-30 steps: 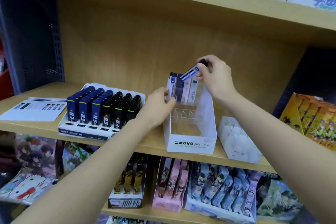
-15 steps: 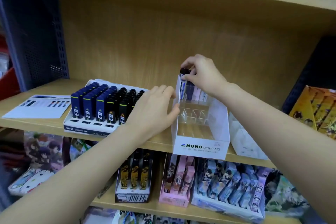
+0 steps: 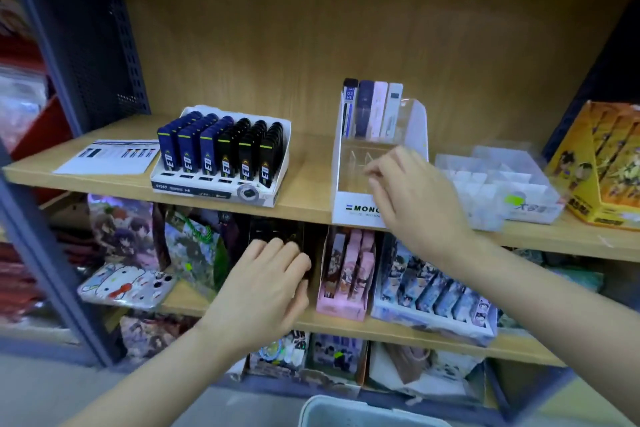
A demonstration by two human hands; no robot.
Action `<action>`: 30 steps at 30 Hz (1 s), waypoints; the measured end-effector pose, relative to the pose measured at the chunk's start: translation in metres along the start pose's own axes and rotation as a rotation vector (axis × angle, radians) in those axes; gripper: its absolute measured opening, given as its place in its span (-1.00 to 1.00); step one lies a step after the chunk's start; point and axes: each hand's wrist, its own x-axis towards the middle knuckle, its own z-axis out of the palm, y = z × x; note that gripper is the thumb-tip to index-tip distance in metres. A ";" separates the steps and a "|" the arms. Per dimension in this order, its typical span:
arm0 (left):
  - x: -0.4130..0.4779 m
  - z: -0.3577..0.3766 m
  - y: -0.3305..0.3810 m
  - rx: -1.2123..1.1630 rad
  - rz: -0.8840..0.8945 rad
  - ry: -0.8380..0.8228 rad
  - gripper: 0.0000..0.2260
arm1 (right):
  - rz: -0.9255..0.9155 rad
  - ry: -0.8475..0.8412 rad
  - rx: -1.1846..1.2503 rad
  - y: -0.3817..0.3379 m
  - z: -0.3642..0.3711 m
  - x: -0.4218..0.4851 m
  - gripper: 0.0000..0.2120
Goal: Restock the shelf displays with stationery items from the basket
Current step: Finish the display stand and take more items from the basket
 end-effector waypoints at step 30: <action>-0.197 0.242 0.118 -0.786 -0.890 -0.824 -0.50 | 0.799 -1.354 0.348 -0.039 0.187 -0.447 -0.33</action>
